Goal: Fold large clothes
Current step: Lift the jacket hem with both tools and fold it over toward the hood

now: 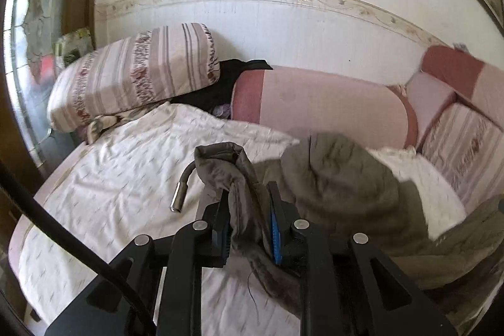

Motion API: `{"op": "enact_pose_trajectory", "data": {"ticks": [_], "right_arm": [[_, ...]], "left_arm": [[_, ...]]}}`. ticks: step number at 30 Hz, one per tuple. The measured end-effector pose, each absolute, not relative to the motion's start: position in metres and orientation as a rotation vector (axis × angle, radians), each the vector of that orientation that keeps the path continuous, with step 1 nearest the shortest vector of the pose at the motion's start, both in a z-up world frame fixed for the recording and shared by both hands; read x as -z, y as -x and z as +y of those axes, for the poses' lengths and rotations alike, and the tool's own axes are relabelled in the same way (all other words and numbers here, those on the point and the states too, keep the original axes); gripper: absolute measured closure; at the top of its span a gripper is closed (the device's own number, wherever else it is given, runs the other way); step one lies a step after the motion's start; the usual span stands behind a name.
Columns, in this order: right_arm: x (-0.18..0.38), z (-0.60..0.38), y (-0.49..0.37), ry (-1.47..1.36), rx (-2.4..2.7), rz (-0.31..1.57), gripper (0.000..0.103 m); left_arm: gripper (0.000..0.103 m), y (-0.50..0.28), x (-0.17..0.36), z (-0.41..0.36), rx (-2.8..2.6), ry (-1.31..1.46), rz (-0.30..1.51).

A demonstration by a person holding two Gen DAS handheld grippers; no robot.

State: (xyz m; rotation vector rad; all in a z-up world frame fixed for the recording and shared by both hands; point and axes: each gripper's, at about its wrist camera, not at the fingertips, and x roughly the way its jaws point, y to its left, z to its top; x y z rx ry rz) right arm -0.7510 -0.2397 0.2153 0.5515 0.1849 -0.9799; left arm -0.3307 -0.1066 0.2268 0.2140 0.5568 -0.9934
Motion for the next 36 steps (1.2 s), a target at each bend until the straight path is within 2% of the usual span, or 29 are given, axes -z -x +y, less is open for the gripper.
{"op": "enact_pose_trajectory", "data": {"ticks": [3,6,8,10,15,19,21,23,24,25,26,31,36], "right_arm": [[-0.224,-0.292,0.717,-0.544,1.014,0.214,0.091],[-0.217,-0.351,0.683,-0.577,1.048,0.246,0.092],[-0.205,-0.389,0.663,-0.619,1.074,0.269,0.092],[-0.187,-0.424,0.647,-0.658,1.097,0.294,0.092],[-0.137,-0.490,0.617,-0.697,1.165,0.367,0.092],[-0.107,-0.526,0.607,-0.755,1.173,0.389,0.091],[-0.101,-0.535,0.607,-0.805,1.165,0.376,0.083],[-0.100,-0.538,0.615,-0.854,1.132,0.324,0.062],[-0.103,-0.534,0.621,-0.855,1.127,0.292,0.056],[-0.109,-0.528,0.627,-0.840,1.122,0.261,0.043],[-0.116,-0.520,0.634,-0.821,1.116,0.235,0.038],[-0.143,-0.471,0.642,-0.696,1.044,0.194,0.038],[-0.118,-0.429,0.586,-0.564,0.956,0.384,0.040]], "left_arm": [[0.078,0.299,-0.232,-0.156,0.978,-0.212,0.585],[0.067,0.264,-0.229,-0.221,0.928,-0.240,0.574],[0.064,0.244,-0.226,-0.248,0.883,-0.243,0.538],[0.054,0.224,-0.220,-0.268,0.841,-0.250,0.538],[0.052,0.182,-0.200,-0.283,0.775,-0.222,0.575],[0.051,0.192,-0.173,-0.286,0.810,-0.266,0.559],[0.051,0.208,-0.159,-0.291,0.876,-0.283,0.585],[0.051,0.232,-0.147,-0.298,0.946,-0.301,0.597],[0.051,0.245,-0.142,-0.301,0.976,-0.312,0.596],[0.051,0.258,-0.138,-0.304,1.007,-0.321,0.592],[0.051,0.275,-0.133,-0.309,1.047,-0.336,0.585],[0.051,0.327,-0.112,-0.340,1.095,-0.433,0.488],[0.051,0.323,-0.080,-0.380,1.037,-0.505,0.518]]}}
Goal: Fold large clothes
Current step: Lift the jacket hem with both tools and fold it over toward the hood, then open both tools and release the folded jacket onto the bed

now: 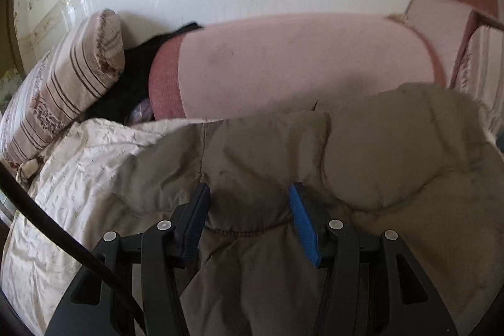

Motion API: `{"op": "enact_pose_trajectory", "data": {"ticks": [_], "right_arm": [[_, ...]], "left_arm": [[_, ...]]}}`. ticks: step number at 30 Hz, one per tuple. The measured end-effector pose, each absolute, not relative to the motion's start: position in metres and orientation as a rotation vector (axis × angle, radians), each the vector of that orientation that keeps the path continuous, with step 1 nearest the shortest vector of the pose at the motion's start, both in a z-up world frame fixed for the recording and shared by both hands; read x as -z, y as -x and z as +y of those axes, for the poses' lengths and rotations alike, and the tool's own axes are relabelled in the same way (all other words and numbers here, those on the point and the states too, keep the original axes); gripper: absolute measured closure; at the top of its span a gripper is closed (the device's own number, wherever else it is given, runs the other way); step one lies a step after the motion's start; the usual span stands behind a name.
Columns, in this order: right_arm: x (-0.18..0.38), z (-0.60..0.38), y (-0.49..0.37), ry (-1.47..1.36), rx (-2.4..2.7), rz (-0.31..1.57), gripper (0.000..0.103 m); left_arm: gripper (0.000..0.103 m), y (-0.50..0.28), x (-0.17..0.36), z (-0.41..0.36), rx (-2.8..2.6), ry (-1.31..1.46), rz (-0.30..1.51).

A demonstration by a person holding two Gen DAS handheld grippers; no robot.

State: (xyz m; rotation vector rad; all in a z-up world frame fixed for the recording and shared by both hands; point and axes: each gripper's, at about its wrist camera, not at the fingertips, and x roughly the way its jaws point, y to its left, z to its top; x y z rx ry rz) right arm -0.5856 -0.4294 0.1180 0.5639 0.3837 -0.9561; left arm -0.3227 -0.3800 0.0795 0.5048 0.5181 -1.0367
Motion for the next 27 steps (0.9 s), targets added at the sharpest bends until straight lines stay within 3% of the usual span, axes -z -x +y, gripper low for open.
{"op": "enact_pose_trajectory", "data": {"ticks": [5,14,20,24,27], "right_arm": [[-0.077,-0.463,0.547,-0.542,1.021,0.524,0.038],[-0.047,-0.487,0.531,-0.569,1.049,0.546,0.035],[-0.042,-0.503,0.527,-0.586,1.049,0.574,0.034],[-0.063,-0.484,0.542,-0.670,1.026,0.575,0.034],[-0.094,-0.430,0.583,-0.747,0.949,0.396,0.027]], "left_arm": [[0.047,0.313,-0.060,-0.410,1.009,-0.546,0.539],[0.041,0.304,-0.031,-0.448,0.990,-0.551,0.537],[0.040,0.303,-0.031,-0.450,0.974,-0.559,0.558],[0.033,0.302,-0.051,-0.423,0.934,-0.596,0.643],[0.027,0.312,-0.077,-0.366,1.003,-0.569,0.679]]}}
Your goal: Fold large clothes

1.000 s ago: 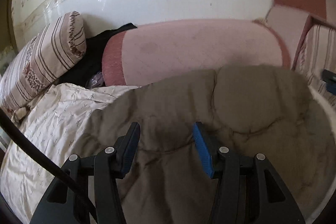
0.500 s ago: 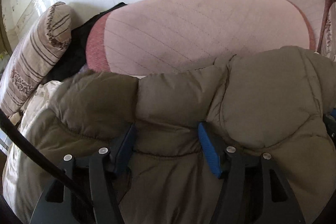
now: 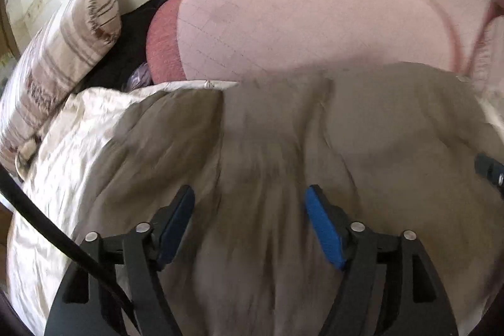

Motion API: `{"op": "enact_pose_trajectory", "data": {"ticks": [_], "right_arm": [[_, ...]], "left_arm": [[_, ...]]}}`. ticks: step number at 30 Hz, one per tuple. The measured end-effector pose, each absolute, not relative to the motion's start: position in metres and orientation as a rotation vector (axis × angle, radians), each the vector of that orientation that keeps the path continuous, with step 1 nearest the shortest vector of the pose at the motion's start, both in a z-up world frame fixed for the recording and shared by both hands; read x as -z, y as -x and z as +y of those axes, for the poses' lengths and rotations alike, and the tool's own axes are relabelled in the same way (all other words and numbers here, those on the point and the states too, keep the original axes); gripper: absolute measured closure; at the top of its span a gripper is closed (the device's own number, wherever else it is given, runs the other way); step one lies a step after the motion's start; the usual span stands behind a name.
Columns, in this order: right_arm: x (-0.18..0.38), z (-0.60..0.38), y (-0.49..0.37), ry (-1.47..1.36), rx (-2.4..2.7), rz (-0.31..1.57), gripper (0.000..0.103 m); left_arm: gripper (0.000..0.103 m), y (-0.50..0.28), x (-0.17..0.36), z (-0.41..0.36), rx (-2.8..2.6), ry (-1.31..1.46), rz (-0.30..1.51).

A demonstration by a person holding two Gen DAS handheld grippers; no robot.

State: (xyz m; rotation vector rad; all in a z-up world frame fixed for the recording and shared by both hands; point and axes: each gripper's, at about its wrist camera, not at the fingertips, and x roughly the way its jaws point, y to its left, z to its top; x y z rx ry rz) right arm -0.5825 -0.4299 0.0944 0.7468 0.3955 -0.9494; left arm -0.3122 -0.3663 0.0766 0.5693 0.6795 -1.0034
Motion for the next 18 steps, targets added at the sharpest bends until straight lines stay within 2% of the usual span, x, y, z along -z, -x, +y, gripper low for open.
{"op": "enact_pose_trajectory", "data": {"ticks": [4,6,8,14,18], "right_arm": [[-0.089,-0.368,0.622,-0.838,1.013,0.354,0.027],[-0.078,-0.349,0.636,-0.943,1.053,0.370,0.037],[-0.075,-0.333,0.644,-1.028,1.042,0.347,0.039],[-0.088,-0.292,0.636,-0.978,1.071,0.320,0.040],[-0.085,-0.292,0.612,-0.822,1.075,0.391,0.052]], "left_arm": [[0.026,0.332,-0.087,-0.271,0.971,-0.557,0.622],[0.026,0.333,-0.086,-0.242,0.951,-0.538,0.641],[0.026,0.332,-0.086,-0.211,0.906,-0.483,0.659],[0.026,0.315,-0.095,-0.182,0.787,-0.369,0.672],[0.026,0.310,-0.094,-0.182,0.727,-0.347,0.597]]}}
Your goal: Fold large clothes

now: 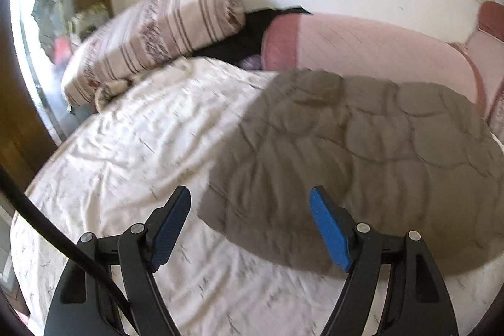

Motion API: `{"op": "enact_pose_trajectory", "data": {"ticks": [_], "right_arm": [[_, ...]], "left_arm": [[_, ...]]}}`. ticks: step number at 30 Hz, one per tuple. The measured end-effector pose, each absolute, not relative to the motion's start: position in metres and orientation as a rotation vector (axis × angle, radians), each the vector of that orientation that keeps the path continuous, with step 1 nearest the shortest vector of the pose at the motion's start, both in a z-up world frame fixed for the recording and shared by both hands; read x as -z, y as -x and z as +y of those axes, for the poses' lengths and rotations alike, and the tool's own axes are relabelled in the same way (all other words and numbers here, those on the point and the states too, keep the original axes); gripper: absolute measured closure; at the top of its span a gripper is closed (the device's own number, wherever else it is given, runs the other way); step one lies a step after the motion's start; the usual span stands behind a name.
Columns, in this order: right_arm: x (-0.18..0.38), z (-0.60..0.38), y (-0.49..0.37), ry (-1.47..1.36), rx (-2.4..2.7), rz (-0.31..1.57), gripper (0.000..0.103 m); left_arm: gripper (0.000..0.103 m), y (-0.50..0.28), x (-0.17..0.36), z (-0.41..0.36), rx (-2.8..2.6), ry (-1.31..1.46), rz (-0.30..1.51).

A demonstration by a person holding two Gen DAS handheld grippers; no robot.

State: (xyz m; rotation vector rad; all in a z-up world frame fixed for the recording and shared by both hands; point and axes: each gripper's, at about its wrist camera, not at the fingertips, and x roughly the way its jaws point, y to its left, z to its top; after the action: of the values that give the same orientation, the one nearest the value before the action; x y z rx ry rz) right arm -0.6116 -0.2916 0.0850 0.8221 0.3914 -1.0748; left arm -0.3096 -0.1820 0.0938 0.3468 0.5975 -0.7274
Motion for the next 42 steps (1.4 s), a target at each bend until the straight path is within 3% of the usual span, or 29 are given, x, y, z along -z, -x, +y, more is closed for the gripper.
{"op": "enact_pose_trajectory", "data": {"ticks": [9,12,18,30,31,32,34,42], "right_arm": [[-0.055,-0.327,0.584,-0.785,1.109,0.467,0.052],[-0.043,-0.337,0.574,-0.787,1.124,0.494,0.052],[-0.040,-0.339,0.563,-0.723,1.148,0.544,0.051],[-0.081,-0.335,0.621,-0.714,1.204,0.377,0.051],[-0.080,-0.337,0.628,-0.719,1.226,0.369,0.056],[-0.079,-0.340,0.636,-0.734,1.247,0.363,0.071],[-0.070,-0.349,0.649,-0.807,1.249,0.362,0.082],[-0.036,-0.371,0.665,-1.030,1.190,0.385,0.087]], "left_arm": [[0.022,0.283,-0.055,-0.213,0.694,-0.375,0.686],[0.017,0.287,-0.044,-0.225,0.666,-0.464,0.641],[0.017,0.291,-0.039,-0.229,0.656,-0.505,0.597],[0.017,0.283,-0.044,-0.222,0.684,-0.456,0.649],[0.017,0.279,-0.047,-0.219,0.691,-0.432,0.662],[0.017,0.278,-0.050,-0.217,0.689,-0.417,0.662],[0.017,0.275,-0.055,-0.213,0.676,-0.391,0.648],[0.017,0.258,-0.044,-0.215,0.665,-0.367,0.733]]}}
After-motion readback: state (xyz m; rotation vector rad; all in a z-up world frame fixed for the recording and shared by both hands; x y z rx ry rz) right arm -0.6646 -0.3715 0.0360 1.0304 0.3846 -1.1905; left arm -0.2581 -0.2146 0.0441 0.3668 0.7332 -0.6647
